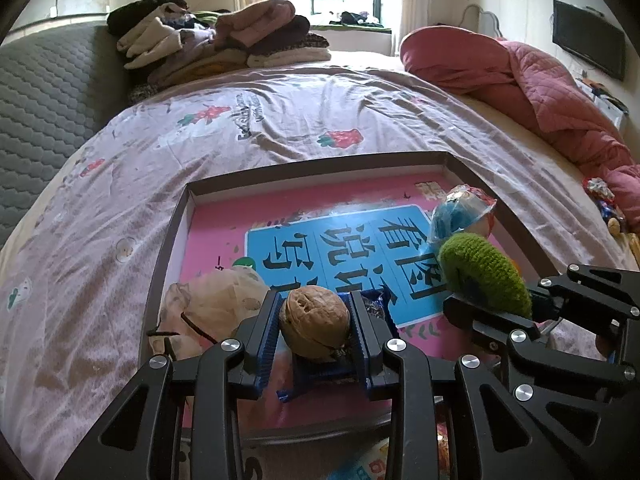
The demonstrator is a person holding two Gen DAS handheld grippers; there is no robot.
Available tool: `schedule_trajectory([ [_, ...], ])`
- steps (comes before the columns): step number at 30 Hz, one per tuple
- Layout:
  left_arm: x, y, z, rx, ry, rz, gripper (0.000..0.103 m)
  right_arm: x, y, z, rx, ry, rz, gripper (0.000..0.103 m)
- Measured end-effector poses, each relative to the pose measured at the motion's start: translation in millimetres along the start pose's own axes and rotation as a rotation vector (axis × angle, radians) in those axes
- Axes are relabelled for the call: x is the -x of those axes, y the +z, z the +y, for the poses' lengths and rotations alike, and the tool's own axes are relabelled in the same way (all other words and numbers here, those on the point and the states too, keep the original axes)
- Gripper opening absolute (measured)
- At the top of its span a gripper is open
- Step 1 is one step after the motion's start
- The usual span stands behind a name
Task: Organize objects
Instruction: 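Lower the walnut into the tray and open the left tool while the right tool releases the green ring, then withdraw both tools from the tray toward the blue toy egg and orange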
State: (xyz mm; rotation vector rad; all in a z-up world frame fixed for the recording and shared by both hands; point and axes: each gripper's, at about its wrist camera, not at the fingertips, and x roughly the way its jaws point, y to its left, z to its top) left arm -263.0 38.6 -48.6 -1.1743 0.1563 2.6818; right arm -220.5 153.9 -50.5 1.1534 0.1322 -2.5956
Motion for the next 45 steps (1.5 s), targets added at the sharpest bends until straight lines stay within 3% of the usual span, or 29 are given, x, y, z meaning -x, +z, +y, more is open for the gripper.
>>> schedule_trajectory([
  [5, 4.1, -1.1, 0.5, 0.001, 0.004, 0.001, 0.039, 2.9, -5.0, 0.6, 0.011, -0.019, 0.013, 0.033],
  [11, 10.0, -3.5, -0.3, -0.001, 0.008, 0.002, 0.051, 9.7, -8.0, -2.3, 0.003, -0.032, 0.017, 0.040],
  [22, 23.3, -1.8, 2.4, 0.006, 0.019, -0.003, 0.060, 24.1, -3.4, -7.0, -0.009, -0.038, 0.003, 0.044],
  [45, 65.0, 14.1, 3.2, 0.012, 0.036, -0.060, 0.061, 63.1, 23.2, -16.7, -0.018, -0.076, -0.070, 0.045],
])
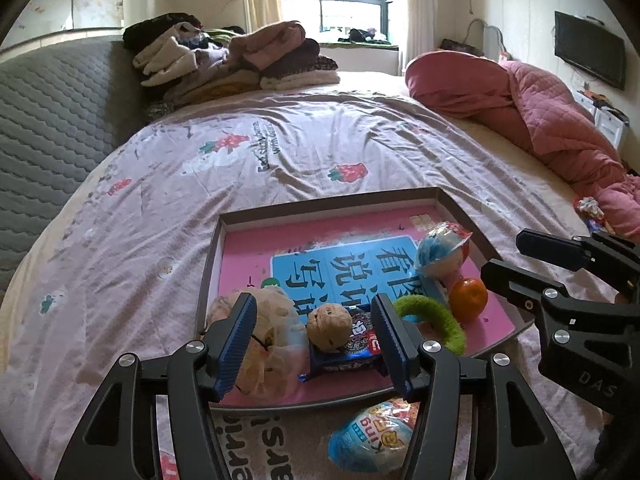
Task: Organize objects
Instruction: 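Withdraw both tools from the tray toward the blue toy egg and orange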
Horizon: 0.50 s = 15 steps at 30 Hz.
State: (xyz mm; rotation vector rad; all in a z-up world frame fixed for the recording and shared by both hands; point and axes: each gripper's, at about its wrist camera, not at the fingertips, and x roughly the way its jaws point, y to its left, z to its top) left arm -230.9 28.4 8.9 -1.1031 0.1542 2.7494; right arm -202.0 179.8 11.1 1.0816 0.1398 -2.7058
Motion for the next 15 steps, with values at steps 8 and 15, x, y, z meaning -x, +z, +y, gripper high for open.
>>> schedule_trajectory([
  [8, 19.5, -0.3, -0.8, 0.001, 0.007, -0.025, 0.061, 17.1, 0.5, 4.3, 0.004, -0.002, -0.027, 0.045],
  [15, 38.9, -2.0, -3.2, -0.003, 0.008, -0.049, 0.067, 34.1, -2.2, 8.8, 0.011, 0.001, -0.053, 0.054],
])
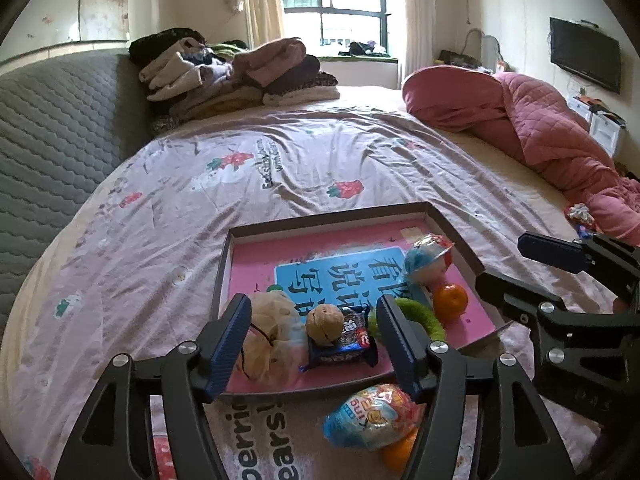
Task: Organize objects
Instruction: 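Withdraw both tools from the tray toward the blue toy egg and orange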
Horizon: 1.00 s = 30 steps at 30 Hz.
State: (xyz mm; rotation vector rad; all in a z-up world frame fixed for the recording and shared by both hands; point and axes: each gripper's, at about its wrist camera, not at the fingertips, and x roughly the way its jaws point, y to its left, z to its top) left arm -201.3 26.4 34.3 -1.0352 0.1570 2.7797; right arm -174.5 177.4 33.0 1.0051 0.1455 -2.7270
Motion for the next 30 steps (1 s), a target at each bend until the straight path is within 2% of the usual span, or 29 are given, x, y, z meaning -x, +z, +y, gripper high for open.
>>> schedule_trajectory([
  [16, 48.7, -7.5, -4.6, -0.002, 0.021, -0.052, 0.069, 45.5, -5.4, 11.5, 0.016, -0.010, -0.057, 0.055],
  [30, 84.3, -25.6, -9.8, -0.007, 0.025, -0.062, 0.071, 85.5, -24.5, 24.1, 0.035, -0.014, -0.087, 0.056],
])
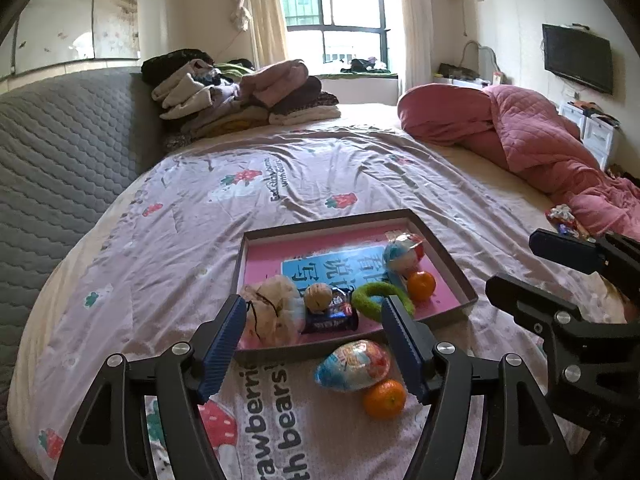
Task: Organize objects
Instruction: 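Withdraw both tools from the tray toward the blue toy egg and orange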
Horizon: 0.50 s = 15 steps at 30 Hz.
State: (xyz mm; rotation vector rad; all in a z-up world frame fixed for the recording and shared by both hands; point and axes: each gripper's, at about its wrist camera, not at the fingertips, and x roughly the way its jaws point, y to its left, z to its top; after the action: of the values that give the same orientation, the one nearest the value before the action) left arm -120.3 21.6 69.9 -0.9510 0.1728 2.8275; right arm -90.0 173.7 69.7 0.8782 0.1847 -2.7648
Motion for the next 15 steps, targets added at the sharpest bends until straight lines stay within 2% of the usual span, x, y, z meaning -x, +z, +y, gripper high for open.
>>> schedule_trajectory([
  [15, 14.5, -32.5, 6.2, 0.009, 0.005, 0.037, 0.071, 15.0, -34.0, 22.3, 0.021, 0.021, 0.033, 0.056],
])
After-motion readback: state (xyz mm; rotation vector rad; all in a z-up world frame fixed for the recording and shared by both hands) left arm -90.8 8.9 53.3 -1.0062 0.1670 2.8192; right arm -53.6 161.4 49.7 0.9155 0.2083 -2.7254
